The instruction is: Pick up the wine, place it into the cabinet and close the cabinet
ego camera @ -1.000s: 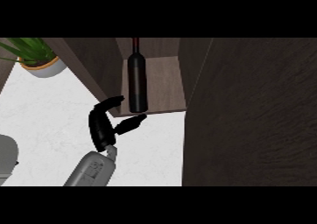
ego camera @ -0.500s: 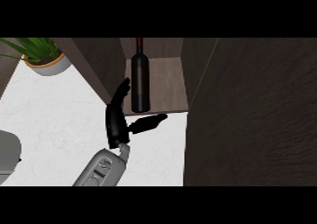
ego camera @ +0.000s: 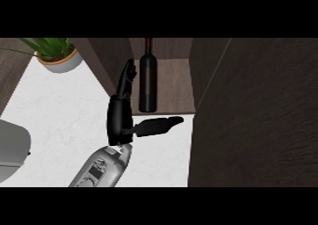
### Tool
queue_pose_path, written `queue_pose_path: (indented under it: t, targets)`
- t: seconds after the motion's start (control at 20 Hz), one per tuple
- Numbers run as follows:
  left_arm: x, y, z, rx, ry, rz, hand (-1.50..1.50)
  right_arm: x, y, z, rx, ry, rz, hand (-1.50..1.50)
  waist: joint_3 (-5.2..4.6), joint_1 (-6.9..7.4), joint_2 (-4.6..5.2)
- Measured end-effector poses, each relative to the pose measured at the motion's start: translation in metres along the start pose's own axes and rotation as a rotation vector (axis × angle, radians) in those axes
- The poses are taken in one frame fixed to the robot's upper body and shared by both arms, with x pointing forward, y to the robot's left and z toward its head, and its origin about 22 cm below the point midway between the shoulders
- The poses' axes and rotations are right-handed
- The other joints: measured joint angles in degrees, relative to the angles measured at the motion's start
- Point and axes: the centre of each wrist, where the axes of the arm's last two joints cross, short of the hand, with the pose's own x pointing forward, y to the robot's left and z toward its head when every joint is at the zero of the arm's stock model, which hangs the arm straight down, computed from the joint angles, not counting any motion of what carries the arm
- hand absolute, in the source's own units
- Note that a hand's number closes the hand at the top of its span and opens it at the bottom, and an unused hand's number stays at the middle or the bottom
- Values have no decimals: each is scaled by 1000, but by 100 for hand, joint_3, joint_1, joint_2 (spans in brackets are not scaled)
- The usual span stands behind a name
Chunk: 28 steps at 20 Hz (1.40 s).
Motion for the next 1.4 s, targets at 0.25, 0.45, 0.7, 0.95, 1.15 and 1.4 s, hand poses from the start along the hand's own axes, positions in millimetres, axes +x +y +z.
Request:
queue_pose_path:
  t: [0.25, 0.45, 0.7, 0.95, 1.15, 1.4]
  targets:
    - [0, 23, 16, -56, -15, 58, -150, 3, -6, 4, -28, 19, 42, -150, 9, 74, -13]
    - [7, 45, 32, -98, -25, 70, -150, 5, -7, 3, -39, 23, 59, -150, 12, 113, -17]
    - [13, 77, 46, -112, -22, 79, -150, 7, -10, 5, -33, 37, 88, -150, 14, 126, -17]
    - [17, 105, 58, -189, -20, 128, -150, 6, -10, 9, 38, 90, 113, 150, 13, 126, -18]
    - [18, 127, 67, -250, -16, 155, 150, 7, -13, 11, 155, 141, 161, 150, 9, 135, -20]
    - [15, 157, 71, -286, -15, 170, 150, 8, -15, 16, 202, 146, 186, 150, 5, 116, -13]
